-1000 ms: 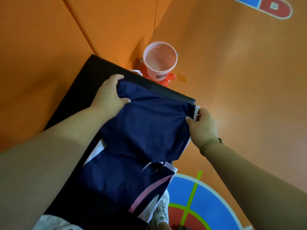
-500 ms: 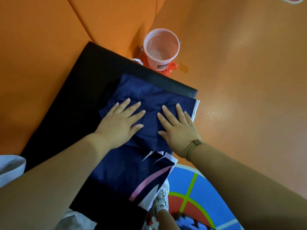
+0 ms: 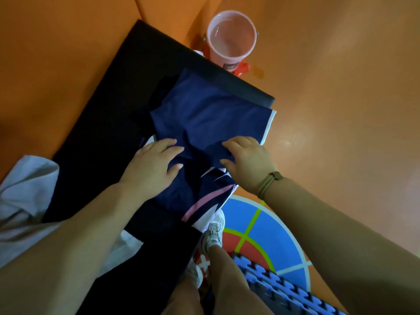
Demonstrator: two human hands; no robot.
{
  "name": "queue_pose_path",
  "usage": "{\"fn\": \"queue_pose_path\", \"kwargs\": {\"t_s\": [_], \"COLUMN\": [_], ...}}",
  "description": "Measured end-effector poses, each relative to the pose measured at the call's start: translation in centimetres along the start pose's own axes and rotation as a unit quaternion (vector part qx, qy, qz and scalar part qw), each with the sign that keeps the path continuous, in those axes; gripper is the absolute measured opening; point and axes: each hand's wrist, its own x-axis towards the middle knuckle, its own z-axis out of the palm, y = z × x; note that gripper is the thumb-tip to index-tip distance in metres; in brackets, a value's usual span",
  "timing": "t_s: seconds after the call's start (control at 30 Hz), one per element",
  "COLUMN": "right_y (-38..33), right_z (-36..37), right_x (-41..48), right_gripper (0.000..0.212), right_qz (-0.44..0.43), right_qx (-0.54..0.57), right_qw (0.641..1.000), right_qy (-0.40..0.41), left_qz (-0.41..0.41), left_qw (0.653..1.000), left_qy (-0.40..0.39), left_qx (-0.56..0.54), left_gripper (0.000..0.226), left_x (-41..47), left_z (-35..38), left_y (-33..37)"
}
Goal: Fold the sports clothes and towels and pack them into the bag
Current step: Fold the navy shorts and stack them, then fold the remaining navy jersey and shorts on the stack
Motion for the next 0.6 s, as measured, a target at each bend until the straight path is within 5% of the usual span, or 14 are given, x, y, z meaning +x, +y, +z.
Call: {"fn": "queue_pose_path", "kwargs": {"t_s": [0.33,0.6], "right_y": [-5.3,-14.3], "right_z": [-1.1,-3.1], "right_x": [-6.8,-10.0], "right_gripper": [0.041,0.043], "right_qz": [0.008,-0.082], "right_qx": [-0.065,-0.124], "right_qw": [0.976,0.955], "right_qy": [-0.207,-0.255], "left_qz": [-0.236,-0.329], "left_qw": [0.963,0.917], "left_qy": [0.029,0.032], "left_qx": [-0.127,-0.225], "left_gripper": [0.034,0.033], "left_x": [-14.6,-28.7], "left_z": [0.5,-0.3], "left_y": [2.1,0.6]}}
